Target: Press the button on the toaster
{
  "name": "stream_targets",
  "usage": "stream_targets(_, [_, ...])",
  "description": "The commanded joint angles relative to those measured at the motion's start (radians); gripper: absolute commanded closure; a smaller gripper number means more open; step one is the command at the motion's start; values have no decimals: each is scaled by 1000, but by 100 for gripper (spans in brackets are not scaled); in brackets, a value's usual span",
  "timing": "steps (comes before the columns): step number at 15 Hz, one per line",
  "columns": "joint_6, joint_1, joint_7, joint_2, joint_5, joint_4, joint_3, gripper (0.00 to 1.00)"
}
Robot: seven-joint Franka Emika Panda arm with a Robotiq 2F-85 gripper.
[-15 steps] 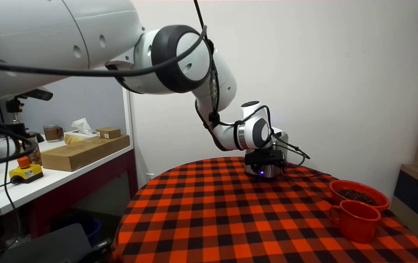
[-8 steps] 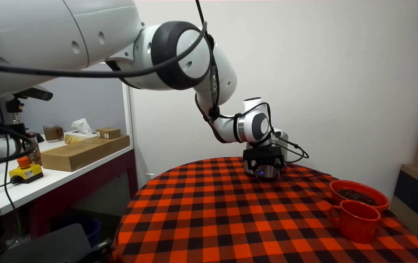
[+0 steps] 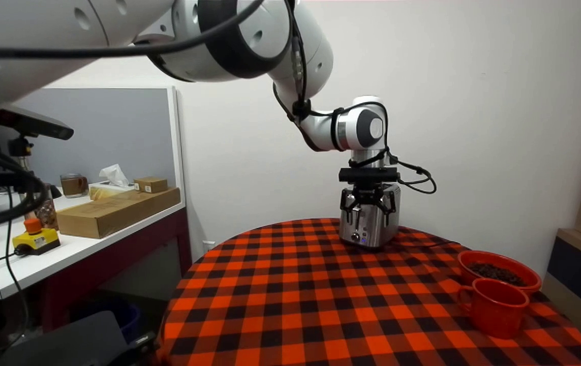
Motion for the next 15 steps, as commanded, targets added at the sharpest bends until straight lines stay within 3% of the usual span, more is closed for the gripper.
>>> stream_targets(1, [-106,32,110,-114,22,-93,-12,0])
stream_targets(11, [-95,91,356,-339,83,-306,1,0])
stream_targets(12, [-89,92,375,-346,86,-314,-1,0])
stream_targets(13, [-106,96,341,-295,67,-245,-2,0])
stream_targets(15, [-105,95,357,-313,68,-266,-2,0])
